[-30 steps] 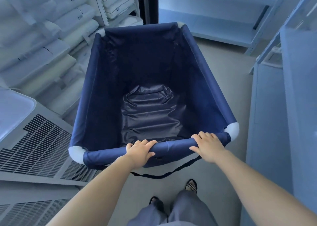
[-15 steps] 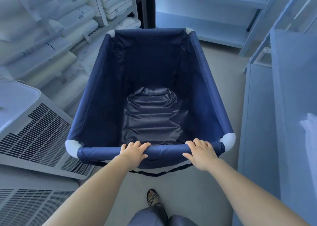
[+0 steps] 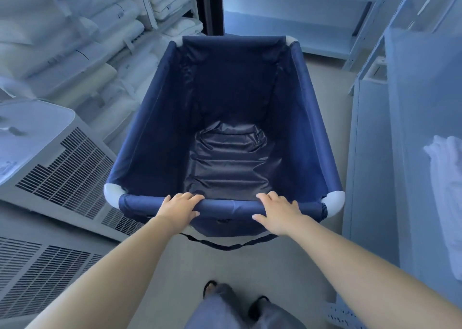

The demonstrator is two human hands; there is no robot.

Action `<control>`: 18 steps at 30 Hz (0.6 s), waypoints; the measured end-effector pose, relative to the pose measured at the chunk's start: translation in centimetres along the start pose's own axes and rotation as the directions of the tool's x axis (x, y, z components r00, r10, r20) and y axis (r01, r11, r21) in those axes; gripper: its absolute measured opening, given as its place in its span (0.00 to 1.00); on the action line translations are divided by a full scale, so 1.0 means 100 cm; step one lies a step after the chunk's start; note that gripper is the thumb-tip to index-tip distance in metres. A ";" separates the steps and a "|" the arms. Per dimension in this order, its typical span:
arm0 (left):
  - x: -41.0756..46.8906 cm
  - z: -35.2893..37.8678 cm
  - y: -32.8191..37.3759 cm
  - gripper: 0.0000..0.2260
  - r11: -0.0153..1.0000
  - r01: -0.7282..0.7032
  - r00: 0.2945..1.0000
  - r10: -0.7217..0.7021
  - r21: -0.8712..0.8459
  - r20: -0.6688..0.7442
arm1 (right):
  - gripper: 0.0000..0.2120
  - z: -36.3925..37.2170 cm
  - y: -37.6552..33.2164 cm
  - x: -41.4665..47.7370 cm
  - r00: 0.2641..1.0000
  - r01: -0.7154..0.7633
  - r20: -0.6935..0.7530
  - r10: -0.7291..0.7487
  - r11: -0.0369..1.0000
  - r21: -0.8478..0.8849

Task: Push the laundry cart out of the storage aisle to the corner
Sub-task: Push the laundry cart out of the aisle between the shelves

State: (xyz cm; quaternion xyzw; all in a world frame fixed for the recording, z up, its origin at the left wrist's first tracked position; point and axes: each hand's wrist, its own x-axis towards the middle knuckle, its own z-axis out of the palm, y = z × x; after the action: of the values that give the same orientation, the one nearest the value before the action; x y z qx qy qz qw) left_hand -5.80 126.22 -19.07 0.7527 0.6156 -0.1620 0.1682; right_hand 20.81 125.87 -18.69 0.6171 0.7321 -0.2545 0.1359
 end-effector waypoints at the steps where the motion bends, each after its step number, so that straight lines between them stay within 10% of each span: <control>1: -0.003 0.005 0.000 0.19 1.000 0.000 1.000 0.000 0.001 -0.019 | 0.28 0.006 -0.006 -0.006 1.000 0.013 0.008 -0.013 1.000 -0.006; 18: -0.058 0.053 -0.068 0.19 0.990 -0.136 0.988 0.134 0.027 0.077 | 0.29 0.084 -0.087 -0.070 0.951 -0.308 -0.033 0.306 0.946 -0.105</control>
State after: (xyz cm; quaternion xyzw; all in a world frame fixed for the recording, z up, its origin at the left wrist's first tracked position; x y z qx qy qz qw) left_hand -13.74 120.03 -21.51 0.7888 0.5537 -0.1882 0.1894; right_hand 12.78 114.60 -20.30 0.7173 0.6409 -0.1849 0.2013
